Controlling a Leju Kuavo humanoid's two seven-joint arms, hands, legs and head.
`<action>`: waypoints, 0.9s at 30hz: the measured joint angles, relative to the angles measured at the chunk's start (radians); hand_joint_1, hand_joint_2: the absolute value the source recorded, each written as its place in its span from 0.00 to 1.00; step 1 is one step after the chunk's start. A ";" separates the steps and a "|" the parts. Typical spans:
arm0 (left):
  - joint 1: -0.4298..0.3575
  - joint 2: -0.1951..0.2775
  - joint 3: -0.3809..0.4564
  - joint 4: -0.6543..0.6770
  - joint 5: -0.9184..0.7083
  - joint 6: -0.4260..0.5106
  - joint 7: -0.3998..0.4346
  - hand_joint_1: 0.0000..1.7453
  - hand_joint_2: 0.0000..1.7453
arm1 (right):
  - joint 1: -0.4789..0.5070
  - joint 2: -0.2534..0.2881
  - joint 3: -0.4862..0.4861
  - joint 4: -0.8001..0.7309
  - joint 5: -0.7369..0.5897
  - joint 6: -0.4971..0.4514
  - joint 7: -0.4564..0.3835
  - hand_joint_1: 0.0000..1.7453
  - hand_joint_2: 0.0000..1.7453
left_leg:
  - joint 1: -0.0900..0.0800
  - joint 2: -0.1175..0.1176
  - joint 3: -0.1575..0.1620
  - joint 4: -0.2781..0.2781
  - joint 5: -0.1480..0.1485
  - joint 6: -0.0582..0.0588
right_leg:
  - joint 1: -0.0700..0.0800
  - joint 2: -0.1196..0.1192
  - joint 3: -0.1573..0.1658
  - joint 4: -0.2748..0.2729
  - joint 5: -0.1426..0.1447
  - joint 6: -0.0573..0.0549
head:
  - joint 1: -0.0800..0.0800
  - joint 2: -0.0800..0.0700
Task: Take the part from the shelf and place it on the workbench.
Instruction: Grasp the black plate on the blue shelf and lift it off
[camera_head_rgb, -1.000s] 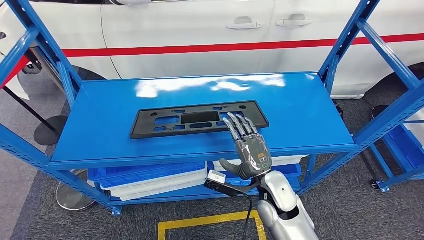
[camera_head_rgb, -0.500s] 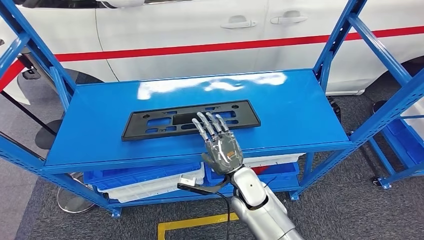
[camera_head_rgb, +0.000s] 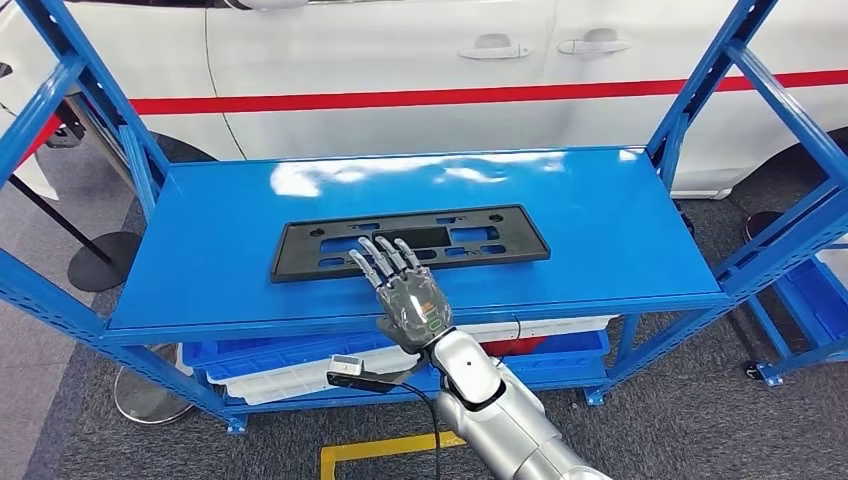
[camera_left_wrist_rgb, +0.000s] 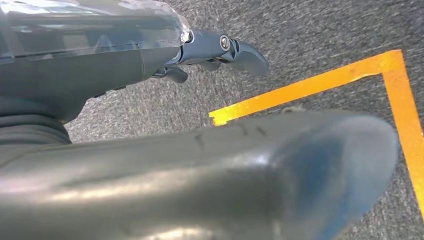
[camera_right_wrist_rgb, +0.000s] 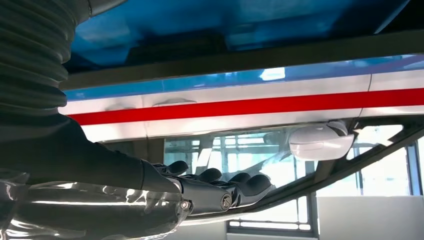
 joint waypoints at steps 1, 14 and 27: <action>0.000 -0.001 0.000 0.000 -0.001 0.000 0.000 0.00 0.00 | -0.006 0.002 0.002 0.006 0.000 0.000 0.003 0.00 1.00 | -0.003 -0.001 0.005 0.000 -0.004 -0.002 | 0.005 0.000 0.030 -0.066 0.033 -0.009 | 0.000 0.000; 0.005 -0.001 0.004 0.000 0.000 0.002 0.013 0.00 0.00 | -0.058 0.023 0.002 0.080 0.000 0.000 0.042 0.00 1.00 | 0.015 0.002 -0.132 0.251 -0.090 -0.061 | 0.000 0.002 0.111 -0.196 0.039 -0.038 | 0.001 0.000; 0.005 0.002 0.014 0.001 0.009 0.009 0.011 0.00 0.00 | -0.110 0.022 -0.019 0.163 -0.002 -0.024 0.039 0.00 1.00 | 0.013 0.000 -0.025 -0.003 0.020 -0.007 | -0.002 0.004 -0.012 0.071 -0.096 0.013 | 0.001 0.000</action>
